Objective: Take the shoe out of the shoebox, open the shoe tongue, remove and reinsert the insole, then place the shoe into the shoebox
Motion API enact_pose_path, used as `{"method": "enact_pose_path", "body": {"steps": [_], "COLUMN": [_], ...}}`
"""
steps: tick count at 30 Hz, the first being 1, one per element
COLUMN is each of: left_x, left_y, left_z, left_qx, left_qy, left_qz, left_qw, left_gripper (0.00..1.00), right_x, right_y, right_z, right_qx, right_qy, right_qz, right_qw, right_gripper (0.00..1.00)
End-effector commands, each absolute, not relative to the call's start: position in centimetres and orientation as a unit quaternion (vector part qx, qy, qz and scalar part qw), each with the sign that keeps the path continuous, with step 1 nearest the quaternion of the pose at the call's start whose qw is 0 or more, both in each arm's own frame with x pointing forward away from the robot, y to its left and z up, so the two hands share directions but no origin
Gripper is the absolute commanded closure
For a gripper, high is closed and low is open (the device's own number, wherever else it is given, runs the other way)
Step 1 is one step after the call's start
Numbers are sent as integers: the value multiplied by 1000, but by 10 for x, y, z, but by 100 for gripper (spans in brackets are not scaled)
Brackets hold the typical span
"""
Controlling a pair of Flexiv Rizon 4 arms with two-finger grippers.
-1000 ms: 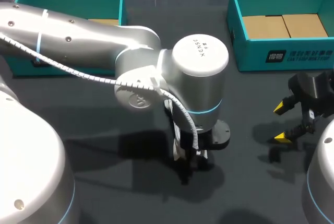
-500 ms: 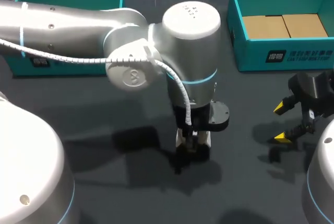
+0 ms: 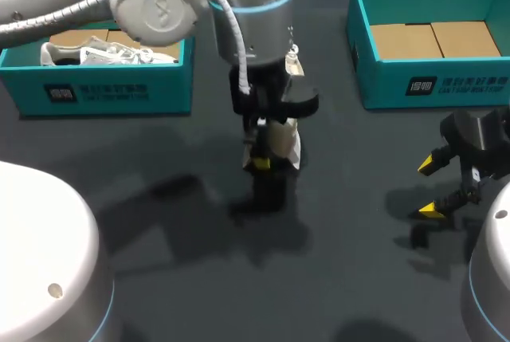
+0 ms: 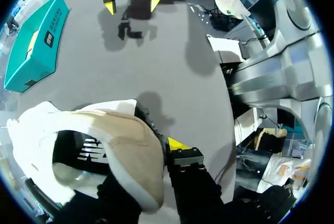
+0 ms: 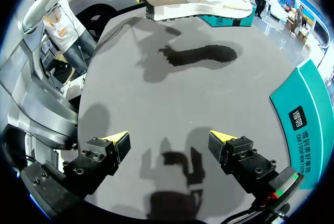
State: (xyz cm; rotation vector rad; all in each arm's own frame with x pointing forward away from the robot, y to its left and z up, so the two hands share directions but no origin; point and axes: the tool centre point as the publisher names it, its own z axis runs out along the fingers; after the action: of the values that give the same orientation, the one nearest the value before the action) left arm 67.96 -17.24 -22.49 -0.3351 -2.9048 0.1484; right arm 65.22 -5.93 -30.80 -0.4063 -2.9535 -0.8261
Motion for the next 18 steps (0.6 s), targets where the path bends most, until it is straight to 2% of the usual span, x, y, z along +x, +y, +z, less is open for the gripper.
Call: {"method": "enact_pose_path", "body": {"steps": [1, 10, 18], "left_x": [711, 767, 767], "left_y": [-134, -80, -80], "left_z": [-166, -132, -132], "left_qx": [-114, -76, -76], "left_qy": [-985, -987, -987], "left_qz": [60, 56, 56], "left_qw": [112, 131, 131], "left_gripper": [100, 100, 100], "right_x": [650, 650, 650], "right_y": [-59, -59, -59], "right_z": [-307, -307, -307], "right_qx": [-132, -132, -132], "right_qy": [-955, -955, -955], "right_qz": [-266, -266, -266], "right_qw": [23, 23, 23], "right_gripper": [0, 0, 0]}}
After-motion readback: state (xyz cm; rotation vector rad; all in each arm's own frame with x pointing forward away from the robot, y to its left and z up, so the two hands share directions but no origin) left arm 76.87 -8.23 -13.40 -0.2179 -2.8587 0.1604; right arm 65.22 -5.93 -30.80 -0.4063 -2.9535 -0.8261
